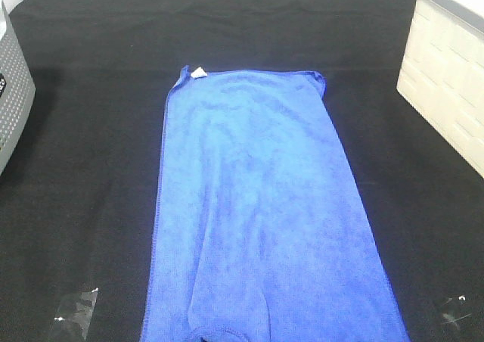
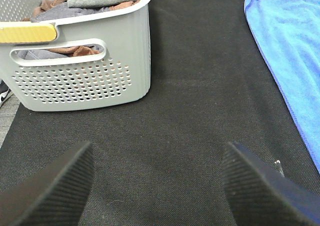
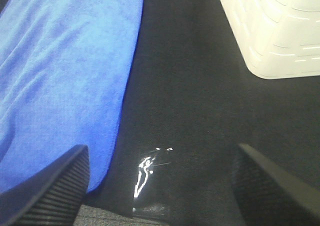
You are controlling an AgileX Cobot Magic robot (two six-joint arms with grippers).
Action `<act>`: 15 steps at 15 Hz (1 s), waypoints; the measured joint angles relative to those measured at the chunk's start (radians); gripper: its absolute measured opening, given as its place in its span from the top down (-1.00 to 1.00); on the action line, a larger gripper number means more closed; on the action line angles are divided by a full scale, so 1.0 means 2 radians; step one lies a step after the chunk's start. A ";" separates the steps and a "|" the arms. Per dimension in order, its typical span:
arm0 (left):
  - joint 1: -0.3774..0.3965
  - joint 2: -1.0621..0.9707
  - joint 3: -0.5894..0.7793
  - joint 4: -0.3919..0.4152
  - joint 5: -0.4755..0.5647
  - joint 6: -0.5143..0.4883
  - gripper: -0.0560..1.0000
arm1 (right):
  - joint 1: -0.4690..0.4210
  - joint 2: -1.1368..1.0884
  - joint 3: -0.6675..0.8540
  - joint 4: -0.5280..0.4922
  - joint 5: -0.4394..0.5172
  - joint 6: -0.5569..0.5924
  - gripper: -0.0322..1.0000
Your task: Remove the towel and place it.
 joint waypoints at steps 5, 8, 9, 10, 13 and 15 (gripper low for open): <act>0.000 0.000 0.000 0.000 0.000 -0.001 -0.37 | 0.013 0.000 0.000 0.000 0.000 0.001 -0.51; 0.000 0.000 0.000 -0.004 0.000 -0.001 -0.37 | 0.013 0.000 0.000 0.002 0.000 0.001 -0.51; 0.000 0.000 0.000 -0.004 0.000 -0.001 -0.37 | 0.013 0.000 0.000 0.004 0.000 0.001 -0.51; 0.000 0.000 0.000 -0.004 0.000 -0.001 -0.37 | 0.013 0.000 0.000 0.004 0.000 0.001 -0.51; 0.000 0.000 0.000 -0.004 0.000 -0.001 -0.37 | 0.013 0.000 0.000 0.004 0.000 0.001 -0.51; 0.000 0.000 0.000 -0.004 0.000 -0.001 -0.37 | 0.013 0.000 0.000 0.004 0.000 0.001 -0.51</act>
